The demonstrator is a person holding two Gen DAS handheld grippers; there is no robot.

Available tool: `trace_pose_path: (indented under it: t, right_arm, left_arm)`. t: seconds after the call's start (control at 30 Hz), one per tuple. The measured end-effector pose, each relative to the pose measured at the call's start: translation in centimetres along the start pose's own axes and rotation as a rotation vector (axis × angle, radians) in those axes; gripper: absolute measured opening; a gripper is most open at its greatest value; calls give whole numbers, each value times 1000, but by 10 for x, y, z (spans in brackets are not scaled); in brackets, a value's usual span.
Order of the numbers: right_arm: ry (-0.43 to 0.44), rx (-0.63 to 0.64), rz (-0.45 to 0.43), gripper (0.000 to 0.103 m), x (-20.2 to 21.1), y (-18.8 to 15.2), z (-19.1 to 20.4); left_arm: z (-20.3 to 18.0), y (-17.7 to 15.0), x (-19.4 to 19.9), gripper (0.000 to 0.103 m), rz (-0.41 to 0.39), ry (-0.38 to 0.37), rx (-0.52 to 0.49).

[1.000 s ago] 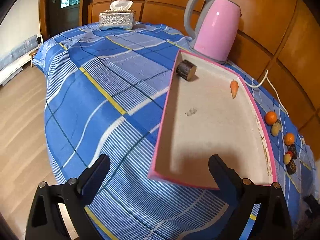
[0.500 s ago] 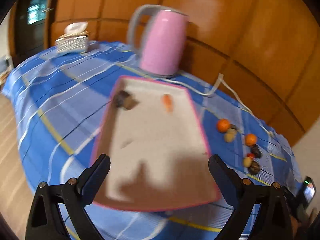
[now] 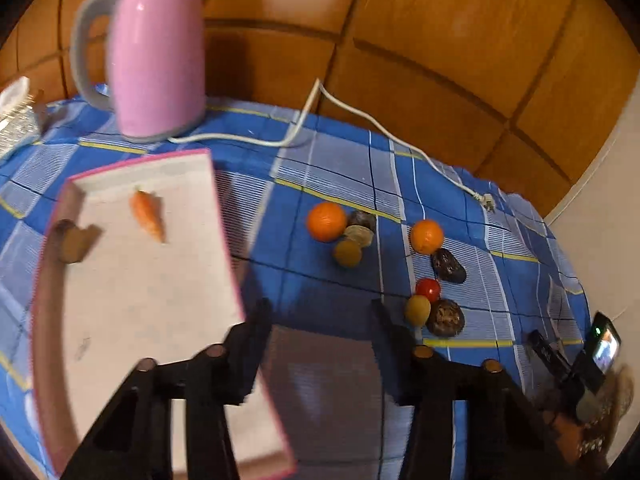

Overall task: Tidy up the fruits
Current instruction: 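Reach the left tool to the small yellow potato and grasp it, then carry the potato with the left tool into the tray and release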

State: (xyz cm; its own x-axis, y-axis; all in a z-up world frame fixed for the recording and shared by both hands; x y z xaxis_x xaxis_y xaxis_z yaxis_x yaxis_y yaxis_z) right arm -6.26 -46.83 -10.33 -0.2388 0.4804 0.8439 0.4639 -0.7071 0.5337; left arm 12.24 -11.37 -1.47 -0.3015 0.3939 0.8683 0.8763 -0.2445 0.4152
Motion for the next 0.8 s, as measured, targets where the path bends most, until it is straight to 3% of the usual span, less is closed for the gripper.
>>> trace_pose_path:
  t: [0.13,0.5,0.57,0.8]
  right_arm:
    - [-1,1,0,78,0,0,0]
    - [-4,3,-2,78,0,1,-1]
    - [-6,4,-2,78,0,1,-1]
    - [-11,7,-4,78,0,1,0]
  left_arm:
    - [-12,20,-32,40,69,-6,-4]
    - [-33,53,-94,39,126,52,-38]
    - [-31,55,-106,29,146,50,-28]
    - [-23,45,-90,26,104,-27,-7]
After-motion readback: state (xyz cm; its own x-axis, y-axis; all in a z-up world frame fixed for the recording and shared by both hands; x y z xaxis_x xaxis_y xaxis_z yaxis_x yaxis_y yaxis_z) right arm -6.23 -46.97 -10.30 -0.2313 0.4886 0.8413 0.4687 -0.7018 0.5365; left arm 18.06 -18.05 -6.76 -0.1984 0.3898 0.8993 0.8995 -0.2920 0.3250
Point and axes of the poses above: each gripper's, at about its wrist camera, not at the fingertips, and x roughly against the way its jaws point, z to its left, y to its top, the point moved 3 cm from there along -x, roughly the way its jaws point, and after that the axes turned 11 degrees about z, right-handed, at the moved point
